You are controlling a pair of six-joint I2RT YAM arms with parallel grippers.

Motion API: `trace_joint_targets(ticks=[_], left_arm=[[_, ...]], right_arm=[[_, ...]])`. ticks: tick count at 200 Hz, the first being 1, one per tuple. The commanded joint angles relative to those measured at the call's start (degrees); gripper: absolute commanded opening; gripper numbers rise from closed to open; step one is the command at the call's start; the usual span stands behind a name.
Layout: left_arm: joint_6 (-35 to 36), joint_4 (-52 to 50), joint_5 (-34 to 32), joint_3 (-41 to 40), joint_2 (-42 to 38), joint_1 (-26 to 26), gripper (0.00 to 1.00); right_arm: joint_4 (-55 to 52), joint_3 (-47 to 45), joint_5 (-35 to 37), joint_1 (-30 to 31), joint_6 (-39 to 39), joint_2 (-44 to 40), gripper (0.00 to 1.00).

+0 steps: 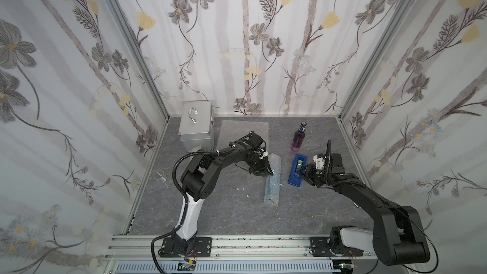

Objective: Wrap wine bottles in bubble wrap
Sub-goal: Tear off the tape using the Tape Cutter.

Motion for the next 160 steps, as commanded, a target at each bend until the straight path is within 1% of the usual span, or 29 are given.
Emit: trace_joint_targets(ticks=[1,36,74,92,102,113,160], left_arm=[[0.09,-4.83,-10.49,-0.70,0.96,-0.15,0.32],[0.01,-4.85,-10.48,-0.70,1.05,-0.14,0.32],[0.09,-4.86,-10.62,-0.76,0.96,-0.15,0.32],[0.04,-4.83,-10.66,-0.87,0.96,-0.20,0.32],[0.08,-4.84,-10.66,-0.79,0.91,-0.21,0.32],[0.10,-4.85,-10.66,-0.79,0.96,-0.23,0.32],[0.12,-4.86,-10.66,-0.87,0.91,-0.24,0.32]], right_arm=[[4.81,-0.38,-3.23,-0.10,-0.76,1.07,0.33],[7.54,-0.69,-6.32,-0.26,-0.78,3.18,0.29],[8.77,-0.76,-7.61,-0.62,-0.76,3.81,0.20],[8.91,-1.01,-7.99,-0.88,-0.69,3.47,0.13],[9.41,-1.20,-8.44,-1.07,-0.45,3.50,0.06],[10.24,-1.64,-8.97,-1.49,0.04,3.65,0.00],[14.82,-1.57,-10.39,-3.36,3.85,5.07,0.00]])
